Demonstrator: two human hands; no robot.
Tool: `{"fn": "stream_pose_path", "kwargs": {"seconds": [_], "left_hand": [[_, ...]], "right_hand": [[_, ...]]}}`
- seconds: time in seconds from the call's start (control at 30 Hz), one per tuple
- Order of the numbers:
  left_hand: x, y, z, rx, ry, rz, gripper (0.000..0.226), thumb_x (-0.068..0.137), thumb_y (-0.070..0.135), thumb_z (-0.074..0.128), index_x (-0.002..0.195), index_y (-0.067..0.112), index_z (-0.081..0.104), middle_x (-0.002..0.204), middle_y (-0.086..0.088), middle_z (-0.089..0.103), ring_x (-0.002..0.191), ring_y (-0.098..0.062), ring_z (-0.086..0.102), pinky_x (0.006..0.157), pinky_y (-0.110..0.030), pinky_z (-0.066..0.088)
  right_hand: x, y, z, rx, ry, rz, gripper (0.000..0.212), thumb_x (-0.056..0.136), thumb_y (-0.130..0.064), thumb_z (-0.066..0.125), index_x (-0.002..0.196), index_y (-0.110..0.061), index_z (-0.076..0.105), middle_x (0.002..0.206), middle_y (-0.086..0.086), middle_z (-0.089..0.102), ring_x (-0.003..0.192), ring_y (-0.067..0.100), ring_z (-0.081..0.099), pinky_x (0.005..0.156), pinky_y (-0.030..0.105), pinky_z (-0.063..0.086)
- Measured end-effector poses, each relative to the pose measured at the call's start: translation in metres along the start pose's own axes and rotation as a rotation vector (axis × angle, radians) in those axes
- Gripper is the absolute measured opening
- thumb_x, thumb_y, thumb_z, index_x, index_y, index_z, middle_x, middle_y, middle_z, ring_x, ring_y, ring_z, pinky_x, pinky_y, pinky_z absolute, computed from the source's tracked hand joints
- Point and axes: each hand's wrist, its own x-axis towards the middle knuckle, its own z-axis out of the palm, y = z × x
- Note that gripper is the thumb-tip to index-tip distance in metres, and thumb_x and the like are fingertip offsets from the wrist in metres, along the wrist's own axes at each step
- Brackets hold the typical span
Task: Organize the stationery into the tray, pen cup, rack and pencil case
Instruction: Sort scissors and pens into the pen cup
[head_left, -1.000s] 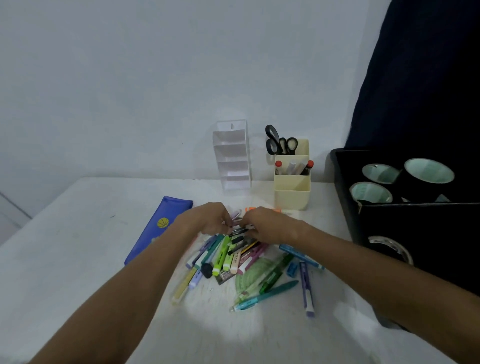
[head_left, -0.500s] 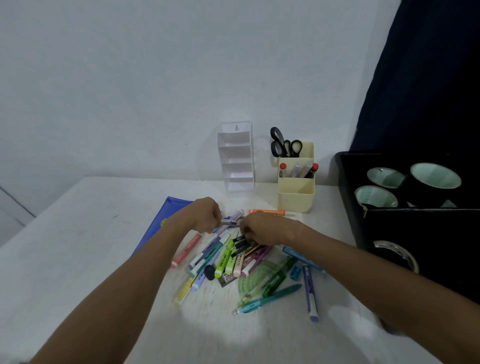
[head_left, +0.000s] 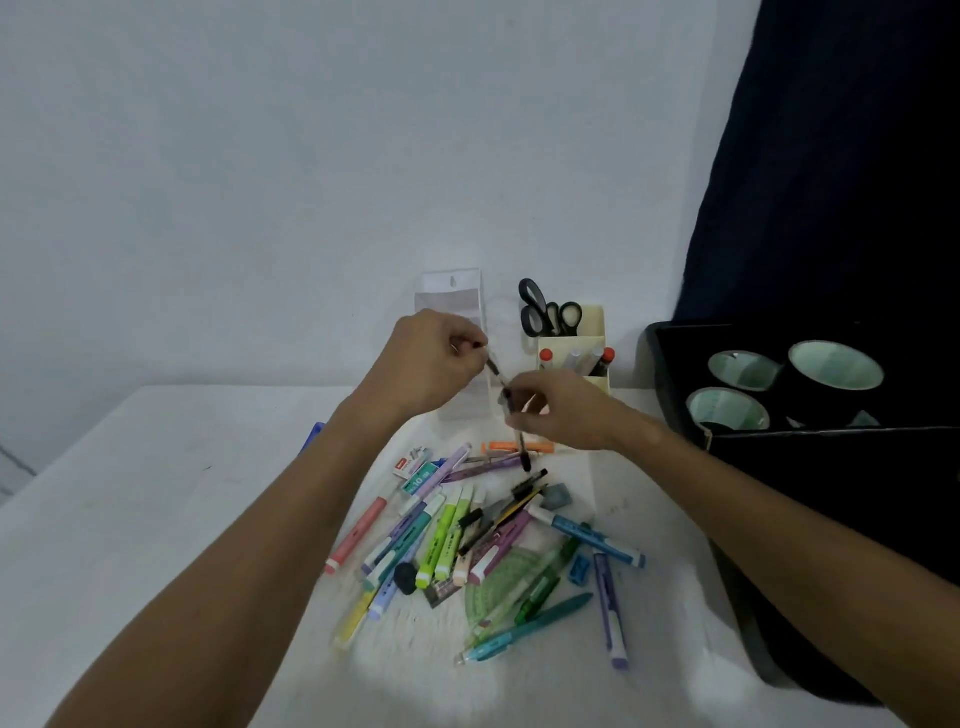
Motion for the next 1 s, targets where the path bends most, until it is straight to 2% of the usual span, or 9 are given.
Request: {"fn": "stream_pose_path", "kwargs": {"seconds": [0.13,0.33,0.4,0.47,0.53,0.67,0.83,0.9,1.0], "left_hand": [[0.013,0.027,0.004,0.009,0.029,0.102,0.017,0.087,0.018,0.063,0.1,0.013,0.074,0.082,0.001,0.069,0.077,-0.012,0.062,0.078,-0.021,0.049],[0.03,0.042,0.033,0.062,-0.02,0.165,0.018,0.085,0.014,0.06,0.094,0.009,0.075,0.082,-0.007,0.072,0.076,-0.021,0.065,0.074,-0.025,0.051],[0.032,0.044,0.043,0.068,-0.03,0.17,0.018,0.085,0.012,0.059,0.093,0.005,0.074,0.082,-0.01,0.071,0.078,-0.023,0.065,0.077,-0.033,0.052],[0.033,0.043,0.051,0.088,-0.038,0.175,0.02,0.086,0.013,0.058,0.095,0.006,0.073,0.085,-0.009,0.071,0.08,-0.022,0.064,0.077,-0.03,0.051],[0.034,0.041,0.06,0.116,-0.051,0.168,0.022,0.088,0.017,0.057,0.102,0.009,0.072,0.091,-0.005,0.071,0.08,-0.017,0.062,0.072,-0.022,0.045],[0.033,0.03,0.073,0.101,-0.062,0.129,0.023,0.088,0.017,0.056,0.103,0.011,0.072,0.092,-0.004,0.071,0.072,-0.01,0.054,0.067,-0.019,0.042],[0.027,0.021,0.082,0.083,-0.085,0.137,0.025,0.087,0.014,0.057,0.106,0.008,0.072,0.094,-0.006,0.071,0.079,-0.017,0.06,0.078,-0.029,0.051],[0.026,0.017,0.085,0.084,-0.093,0.134,0.024,0.087,0.016,0.058,0.105,0.01,0.072,0.093,-0.005,0.07,0.08,-0.016,0.059,0.074,-0.023,0.046],[0.023,0.011,0.087,0.072,-0.112,0.125,0.024,0.087,0.019,0.06,0.107,0.012,0.071,0.095,-0.001,0.07,0.077,-0.013,0.057,0.07,-0.017,0.039]], "right_hand": [[-0.014,0.001,-0.047,0.126,0.251,0.057,0.021,0.085,-0.019,0.07,0.106,-0.018,0.067,0.091,-0.002,0.07,0.082,0.01,0.067,0.078,0.021,0.053],[-0.025,0.013,-0.069,0.122,0.537,0.131,0.017,0.082,-0.013,0.072,0.099,-0.016,0.07,0.083,-0.002,0.069,0.074,0.014,0.066,0.074,0.025,0.057],[-0.024,0.018,-0.063,0.074,0.549,0.144,0.019,0.083,-0.013,0.072,0.102,-0.013,0.07,0.085,-0.003,0.067,0.069,0.006,0.062,0.068,0.013,0.052],[-0.022,0.023,-0.056,0.047,0.555,0.157,0.022,0.082,-0.014,0.073,0.104,-0.012,0.071,0.088,-0.002,0.067,0.066,0.002,0.058,0.062,0.005,0.045],[-0.02,0.027,-0.048,-0.005,0.546,0.168,0.024,0.082,-0.014,0.073,0.106,-0.012,0.072,0.088,-0.001,0.065,0.07,0.007,0.057,0.065,0.01,0.044],[-0.019,0.029,-0.031,-0.031,0.483,0.167,0.015,0.084,-0.006,0.068,0.097,-0.006,0.074,0.09,0.01,0.071,0.083,0.02,0.063,0.08,0.034,0.053],[-0.015,0.036,-0.018,-0.1,0.443,0.168,0.021,0.085,-0.008,0.066,0.105,-0.011,0.073,0.09,0.003,0.068,0.077,0.011,0.054,0.074,0.027,0.049],[-0.015,0.039,-0.013,-0.103,0.43,0.184,0.023,0.086,-0.01,0.066,0.108,-0.013,0.071,0.094,0.004,0.069,0.077,0.011,0.055,0.077,0.031,0.053],[-0.019,0.039,-0.007,-0.066,0.401,0.186,0.036,0.086,-0.014,0.069,0.121,-0.017,0.063,0.1,0.002,0.066,0.075,0.009,0.054,0.075,0.026,0.051]]}}
